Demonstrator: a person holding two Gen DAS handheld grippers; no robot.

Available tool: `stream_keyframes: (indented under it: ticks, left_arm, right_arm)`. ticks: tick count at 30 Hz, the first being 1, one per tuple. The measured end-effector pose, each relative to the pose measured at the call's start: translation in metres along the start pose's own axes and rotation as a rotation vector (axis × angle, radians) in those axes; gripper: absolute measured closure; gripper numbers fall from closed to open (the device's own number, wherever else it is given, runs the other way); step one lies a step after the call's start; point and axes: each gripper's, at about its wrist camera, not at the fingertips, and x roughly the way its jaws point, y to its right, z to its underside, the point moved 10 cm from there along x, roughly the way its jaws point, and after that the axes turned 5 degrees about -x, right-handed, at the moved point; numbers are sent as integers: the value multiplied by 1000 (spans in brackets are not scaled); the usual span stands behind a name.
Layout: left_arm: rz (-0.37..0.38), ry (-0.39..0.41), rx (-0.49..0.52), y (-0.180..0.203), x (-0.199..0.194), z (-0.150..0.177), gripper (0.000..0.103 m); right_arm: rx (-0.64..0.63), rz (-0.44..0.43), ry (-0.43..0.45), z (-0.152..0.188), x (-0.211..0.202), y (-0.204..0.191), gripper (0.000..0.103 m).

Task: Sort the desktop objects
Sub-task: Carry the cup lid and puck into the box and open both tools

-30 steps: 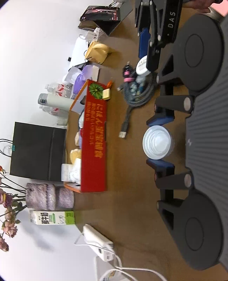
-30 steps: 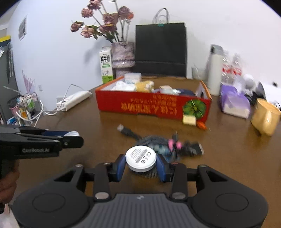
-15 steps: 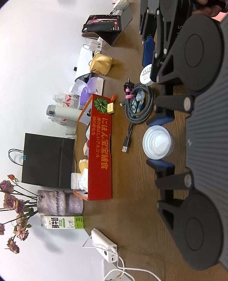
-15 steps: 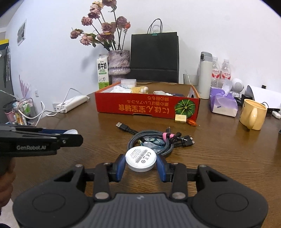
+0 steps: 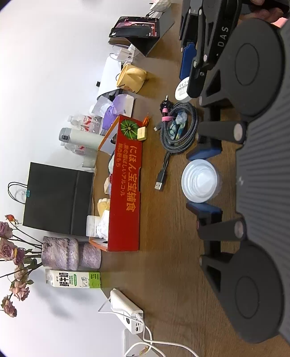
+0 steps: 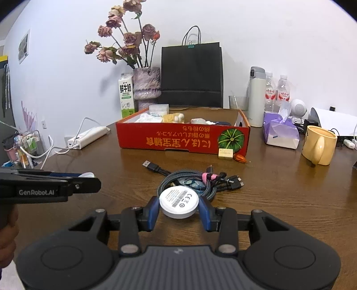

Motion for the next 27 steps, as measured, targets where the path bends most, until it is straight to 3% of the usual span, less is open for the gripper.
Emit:
stream_keyframes:
  ticks: [7, 12, 14, 17, 18, 20, 22, 24, 27]
  left_arm:
    - [9, 41, -39, -9, 11, -44, 62]
    - [-9, 82, 4, -13, 45, -116, 62]
    - [3, 41, 11, -14, 74, -146, 62]
    - [45, -69, -30, -17, 129, -178, 62]
    - [29, -92, -58, -22, 148, -185, 62]
    - [7, -154, -11, -22, 184, -191, 62]
    - [-14, -199, 31, -21, 211, -189, 56]
    - [-10, -219, 46, -20, 231, -186, 30]
    - [-23, -235, 22, -24, 247, -189, 29]
  right_arm:
    - [48, -27, 52, -36, 5, 20, 66]
    - [42, -35, 75, -103, 35, 45, 66]
    - [57, -31, 58, -134, 61, 59, 66]
    - [75, -24, -21, -167, 113, 76, 66]
    - [67, -11, -61, -173, 131, 81, 65]
    - [56, 31, -200, -175, 179, 93, 64]
    - [50, 34, -288, -170, 210, 99, 66]
    - [40, 62, -337, -167, 231, 105, 57]
    - [62, 42, -315, -177, 244, 108, 48]
